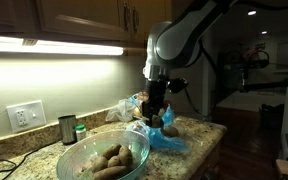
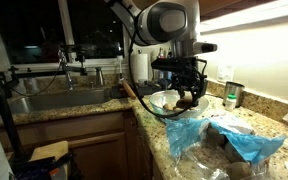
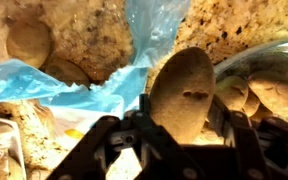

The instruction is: Remove the potatoes from the plastic bag and place them in the glass bowl on the left

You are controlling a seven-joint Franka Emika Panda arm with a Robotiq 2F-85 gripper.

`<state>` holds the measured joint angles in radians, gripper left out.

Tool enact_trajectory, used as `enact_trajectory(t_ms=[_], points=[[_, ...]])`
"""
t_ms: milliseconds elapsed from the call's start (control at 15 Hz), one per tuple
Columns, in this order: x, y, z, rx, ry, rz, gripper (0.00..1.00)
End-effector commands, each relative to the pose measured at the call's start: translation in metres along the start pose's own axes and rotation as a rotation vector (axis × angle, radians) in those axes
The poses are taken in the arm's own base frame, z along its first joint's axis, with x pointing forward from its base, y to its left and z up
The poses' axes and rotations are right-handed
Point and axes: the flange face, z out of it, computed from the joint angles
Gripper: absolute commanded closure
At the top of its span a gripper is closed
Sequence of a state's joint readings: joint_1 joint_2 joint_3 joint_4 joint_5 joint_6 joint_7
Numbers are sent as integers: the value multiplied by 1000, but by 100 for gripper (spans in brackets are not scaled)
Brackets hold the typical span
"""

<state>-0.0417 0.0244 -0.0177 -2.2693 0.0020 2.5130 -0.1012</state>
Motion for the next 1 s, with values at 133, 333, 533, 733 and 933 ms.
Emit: enact_trajectory(t_ms=[133,333,533,733,933], points=[[39,-26,-4,7,-6,-106,67],[61,-37,12,31,-15,-162,67],[81,-44,34,48,-33,-214,67],[96,-49,62,65,-53,-252,67],[106,-58,84,84,-59,-296,67]])
